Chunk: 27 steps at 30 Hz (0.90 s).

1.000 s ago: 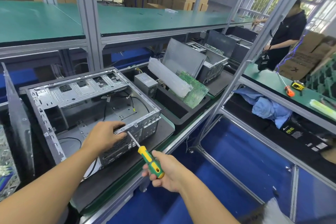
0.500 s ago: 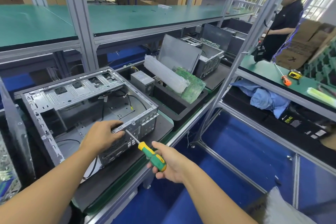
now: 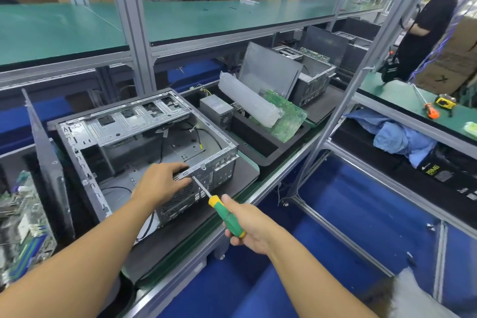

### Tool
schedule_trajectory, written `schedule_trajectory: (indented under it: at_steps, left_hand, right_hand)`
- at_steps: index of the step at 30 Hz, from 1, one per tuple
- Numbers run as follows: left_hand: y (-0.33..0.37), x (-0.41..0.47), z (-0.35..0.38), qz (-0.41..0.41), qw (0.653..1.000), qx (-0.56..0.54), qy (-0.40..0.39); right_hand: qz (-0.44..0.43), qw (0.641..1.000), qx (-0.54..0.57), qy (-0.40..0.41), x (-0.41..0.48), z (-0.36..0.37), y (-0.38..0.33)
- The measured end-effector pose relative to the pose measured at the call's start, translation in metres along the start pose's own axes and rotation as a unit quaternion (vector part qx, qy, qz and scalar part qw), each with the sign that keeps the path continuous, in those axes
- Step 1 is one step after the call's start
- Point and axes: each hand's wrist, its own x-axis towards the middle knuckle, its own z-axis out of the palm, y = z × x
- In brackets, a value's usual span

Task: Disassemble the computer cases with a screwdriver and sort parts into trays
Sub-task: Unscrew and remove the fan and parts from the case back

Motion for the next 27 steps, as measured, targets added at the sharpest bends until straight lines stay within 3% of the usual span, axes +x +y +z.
schedule_trajectory:
  at_steps: [3, 10, 16, 20, 22, 27]
  left_hand:
    - [0.000, 0.000, 0.000, 0.005, 1.000, -0.001, 0.000]
    - [-0.003, 0.001, 0.002, 0.006, 1.000, -0.002, 0.009]
    - [-0.003, 0.001, 0.001, 0.016, 1.000, -0.002, 0.008]
    - [-0.001, 0.000, 0.000, 0.012, 1.000, -0.001, 0.004]
    - [-0.001, 0.000, 0.000, 0.009, 1.000, 0.002, -0.001]
    - [0.004, -0.006, -0.001, 0.024, 0.998, 0.048, -0.038]
  right_hand:
    - [0.013, 1.000, -0.016, -0.014, 0.003, 0.002, 0.002]
    - [-0.122, 0.983, -0.125, 0.064, 0.006, 0.013, 0.012]
    - [-0.020, 0.996, -0.087, -0.021, 0.007, 0.007, -0.004]
    - [-0.085, 0.985, -0.151, 0.006, 0.015, 0.004, 0.004]
    - [-0.114, 0.984, -0.132, 0.034, 0.018, 0.003, 0.009]
    - [-0.095, 0.984, -0.150, 0.013, 0.020, 0.001, 0.005]
